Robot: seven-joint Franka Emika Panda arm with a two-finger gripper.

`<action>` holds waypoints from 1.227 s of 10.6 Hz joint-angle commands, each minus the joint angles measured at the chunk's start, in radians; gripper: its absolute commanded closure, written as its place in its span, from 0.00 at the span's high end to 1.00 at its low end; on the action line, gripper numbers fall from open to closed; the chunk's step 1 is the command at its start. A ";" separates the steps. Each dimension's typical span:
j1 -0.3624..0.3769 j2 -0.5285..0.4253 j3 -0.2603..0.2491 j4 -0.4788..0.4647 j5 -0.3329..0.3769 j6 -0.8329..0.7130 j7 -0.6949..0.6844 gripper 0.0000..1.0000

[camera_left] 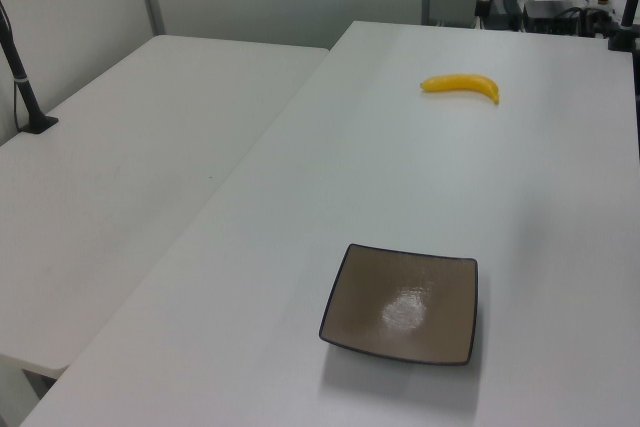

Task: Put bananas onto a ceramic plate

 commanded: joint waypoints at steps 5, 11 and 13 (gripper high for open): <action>0.000 0.009 -0.001 -0.014 0.019 0.039 0.025 1.00; -0.011 0.011 0.010 -0.015 0.019 0.040 0.008 1.00; -0.035 0.012 0.010 -0.008 0.018 0.034 0.008 1.00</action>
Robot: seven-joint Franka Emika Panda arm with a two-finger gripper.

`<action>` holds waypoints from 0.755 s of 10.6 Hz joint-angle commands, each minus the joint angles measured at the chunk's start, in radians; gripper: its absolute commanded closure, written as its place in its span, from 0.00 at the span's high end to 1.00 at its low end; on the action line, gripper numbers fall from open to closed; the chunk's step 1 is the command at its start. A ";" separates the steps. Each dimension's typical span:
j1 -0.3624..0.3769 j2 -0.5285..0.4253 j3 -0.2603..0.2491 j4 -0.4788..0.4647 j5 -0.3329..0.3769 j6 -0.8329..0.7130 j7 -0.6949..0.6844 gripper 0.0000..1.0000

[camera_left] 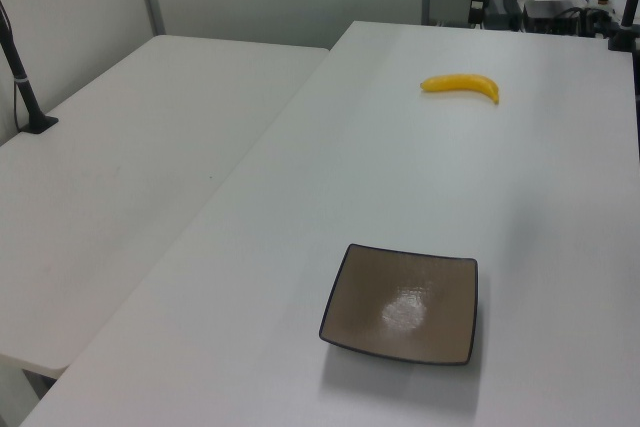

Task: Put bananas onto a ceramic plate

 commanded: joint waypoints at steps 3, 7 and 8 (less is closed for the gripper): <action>-0.115 0.007 0.009 0.042 0.021 0.018 -0.018 1.00; -0.243 0.134 -0.002 0.183 0.010 0.018 -0.027 1.00; -0.265 0.179 -0.005 0.221 0.007 0.021 -0.045 1.00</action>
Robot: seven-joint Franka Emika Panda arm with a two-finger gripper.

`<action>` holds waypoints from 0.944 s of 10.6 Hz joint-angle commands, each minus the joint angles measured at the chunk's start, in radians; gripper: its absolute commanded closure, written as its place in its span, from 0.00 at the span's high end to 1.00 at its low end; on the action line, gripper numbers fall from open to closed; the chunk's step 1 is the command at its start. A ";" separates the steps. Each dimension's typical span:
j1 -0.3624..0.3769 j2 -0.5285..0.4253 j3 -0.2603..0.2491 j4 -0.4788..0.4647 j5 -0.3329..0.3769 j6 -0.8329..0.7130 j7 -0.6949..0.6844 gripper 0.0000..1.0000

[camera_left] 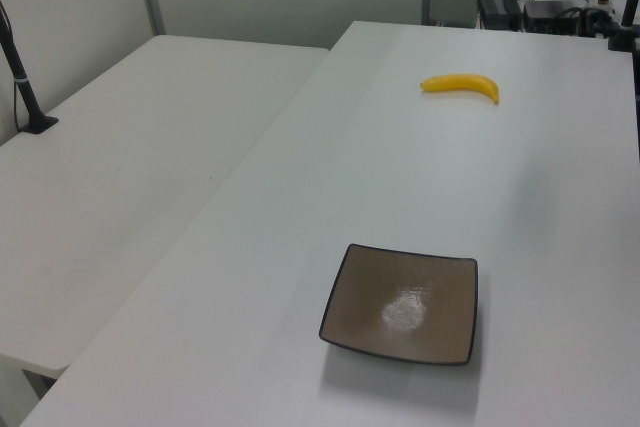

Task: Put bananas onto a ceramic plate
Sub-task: 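Move the open gripper down over the yellow banana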

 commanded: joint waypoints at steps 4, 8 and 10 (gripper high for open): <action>-0.183 0.259 -0.001 0.199 0.004 0.032 -0.219 1.00; -0.280 0.365 0.004 0.188 0.001 0.164 -0.330 1.00; -0.305 0.431 0.004 0.183 -0.021 0.208 -0.378 1.00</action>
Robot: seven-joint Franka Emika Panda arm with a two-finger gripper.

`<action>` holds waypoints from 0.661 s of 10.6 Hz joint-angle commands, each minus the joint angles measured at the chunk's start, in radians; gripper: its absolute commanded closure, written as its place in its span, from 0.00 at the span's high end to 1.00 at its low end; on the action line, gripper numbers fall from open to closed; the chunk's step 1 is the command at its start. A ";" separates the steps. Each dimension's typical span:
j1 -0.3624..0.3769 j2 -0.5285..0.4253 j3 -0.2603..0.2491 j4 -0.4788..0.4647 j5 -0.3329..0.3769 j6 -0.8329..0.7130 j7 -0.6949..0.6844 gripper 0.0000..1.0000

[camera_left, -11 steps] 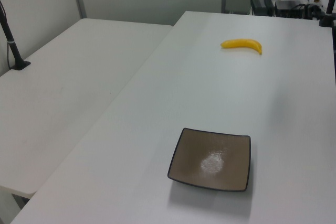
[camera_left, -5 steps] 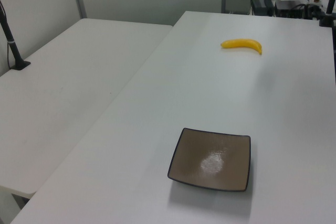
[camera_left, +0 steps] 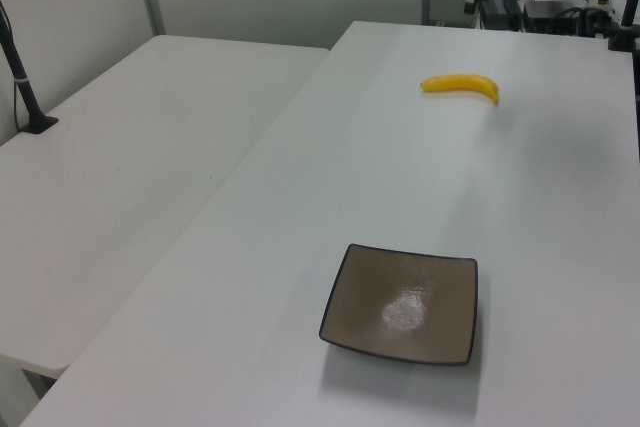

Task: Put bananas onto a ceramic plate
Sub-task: 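Move the open gripper down over the yellow banana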

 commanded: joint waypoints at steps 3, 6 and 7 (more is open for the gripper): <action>-0.048 0.146 0.005 -0.014 -0.041 0.161 -0.060 1.00; -0.055 0.203 0.005 -0.062 -0.081 0.268 -0.057 1.00; -0.055 0.212 0.005 -0.074 -0.092 0.293 -0.059 1.00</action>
